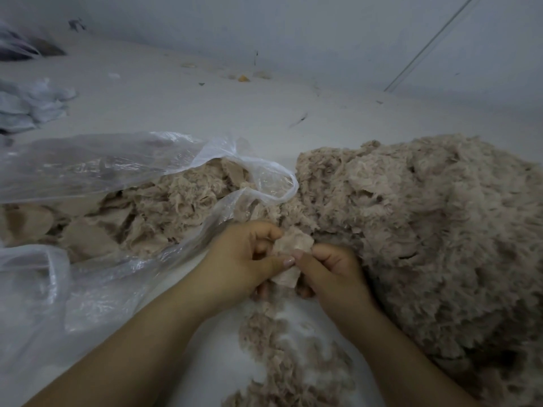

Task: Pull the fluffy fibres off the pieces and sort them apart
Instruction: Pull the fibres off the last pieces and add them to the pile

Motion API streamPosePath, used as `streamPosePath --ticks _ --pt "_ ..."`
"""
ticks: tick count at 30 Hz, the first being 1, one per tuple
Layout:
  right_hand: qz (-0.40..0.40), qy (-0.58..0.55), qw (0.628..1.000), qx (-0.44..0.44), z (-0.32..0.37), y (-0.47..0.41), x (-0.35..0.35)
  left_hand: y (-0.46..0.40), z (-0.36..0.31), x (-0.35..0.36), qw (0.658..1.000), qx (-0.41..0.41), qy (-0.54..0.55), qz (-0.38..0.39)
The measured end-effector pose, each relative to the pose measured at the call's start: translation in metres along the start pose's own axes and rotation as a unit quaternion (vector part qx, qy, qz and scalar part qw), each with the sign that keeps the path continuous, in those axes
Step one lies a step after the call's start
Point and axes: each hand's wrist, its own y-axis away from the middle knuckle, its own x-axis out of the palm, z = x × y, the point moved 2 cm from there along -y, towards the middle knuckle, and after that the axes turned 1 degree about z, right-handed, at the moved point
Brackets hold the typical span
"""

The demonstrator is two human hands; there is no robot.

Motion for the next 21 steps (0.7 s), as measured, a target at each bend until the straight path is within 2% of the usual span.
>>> streamPosePath --ticks 3,7,16,21 --pt "0.005 -0.022 1.0 -0.015 0.0071 0.002 0.0005 -0.0015 0.0007 0.0044 1.0 0.01 0.012 -0.012" --pt "0.074 -0.01 0.996 -0.04 0.0112 0.0037 0.0072 -0.0009 0.001 0.0049 0.999 -0.002 0.018 -0.027" --pt "0.038 0.032 0.999 -0.023 0.0084 0.0013 0.0024 -0.0031 0.0052 0.0002 0.985 -0.017 0.144 -0.089" --pt "0.027 0.04 0.998 -0.031 0.01 0.0017 0.001 -0.0041 0.0074 -0.0017 0.978 0.012 0.146 -0.145"
